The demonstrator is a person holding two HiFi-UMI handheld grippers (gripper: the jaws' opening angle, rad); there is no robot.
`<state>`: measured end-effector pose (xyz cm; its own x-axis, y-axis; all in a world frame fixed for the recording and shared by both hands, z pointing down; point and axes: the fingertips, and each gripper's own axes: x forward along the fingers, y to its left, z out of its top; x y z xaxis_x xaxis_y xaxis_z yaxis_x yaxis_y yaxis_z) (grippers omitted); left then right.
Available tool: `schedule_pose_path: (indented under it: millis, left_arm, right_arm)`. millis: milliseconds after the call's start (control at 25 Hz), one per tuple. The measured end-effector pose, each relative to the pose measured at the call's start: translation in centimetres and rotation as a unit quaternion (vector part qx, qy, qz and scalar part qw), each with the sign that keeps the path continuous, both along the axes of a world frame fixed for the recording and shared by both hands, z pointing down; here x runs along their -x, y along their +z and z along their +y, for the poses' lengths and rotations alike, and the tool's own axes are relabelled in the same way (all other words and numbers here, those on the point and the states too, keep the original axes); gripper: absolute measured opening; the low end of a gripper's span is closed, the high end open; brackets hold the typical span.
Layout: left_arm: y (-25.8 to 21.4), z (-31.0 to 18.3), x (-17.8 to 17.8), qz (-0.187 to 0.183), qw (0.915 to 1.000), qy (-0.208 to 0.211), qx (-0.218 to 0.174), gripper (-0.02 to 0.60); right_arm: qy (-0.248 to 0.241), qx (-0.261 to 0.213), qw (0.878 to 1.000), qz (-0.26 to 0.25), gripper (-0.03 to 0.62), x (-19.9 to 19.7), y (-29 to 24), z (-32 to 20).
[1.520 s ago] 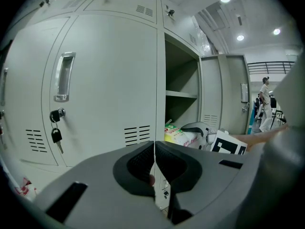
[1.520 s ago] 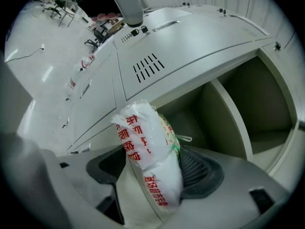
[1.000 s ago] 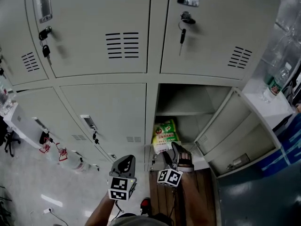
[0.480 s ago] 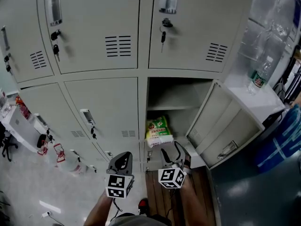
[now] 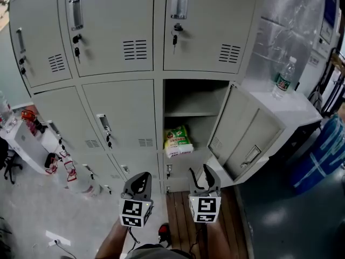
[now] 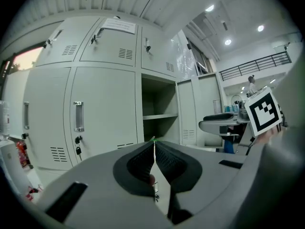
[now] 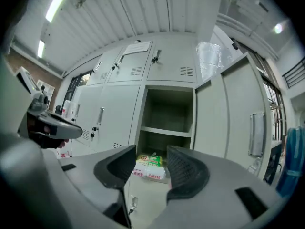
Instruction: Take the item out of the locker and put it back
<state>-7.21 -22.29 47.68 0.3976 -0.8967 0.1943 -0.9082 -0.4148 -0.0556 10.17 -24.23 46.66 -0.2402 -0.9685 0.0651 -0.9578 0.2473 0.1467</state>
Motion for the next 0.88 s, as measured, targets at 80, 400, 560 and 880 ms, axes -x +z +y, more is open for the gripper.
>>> schedule_pose_path:
  millis: [80,400,560,880]
  left_arm:
    - [-0.4,1.5,-0.1,0.000,1.0000,-0.002,-0.004,0.029]
    - [-1.5,7.8,-0.1,0.000,0.9998,-0.008,-0.018,0.029]
    - [-1.5,11.0,-0.1,0.000,0.9997,-0.009,-0.021,0.029]
    - [-0.6,16.7,0.0,0.002,0.9997,-0.010,-0.022,0.029]
  right_arm:
    - [-0.005,-0.005,1.000,-0.016,0.202,-0.2,-0.6,2.0]
    - [-0.020,-0.011,0.998,-0.054,0.147,0.0,-1.3,9.5]
    - [-0.031,-0.005,0.998,-0.056,0.112,0.5,-0.5,12.9]
    - [-0.036,-0.001,0.998,-0.045,0.067,1.6,1.1,19.2]
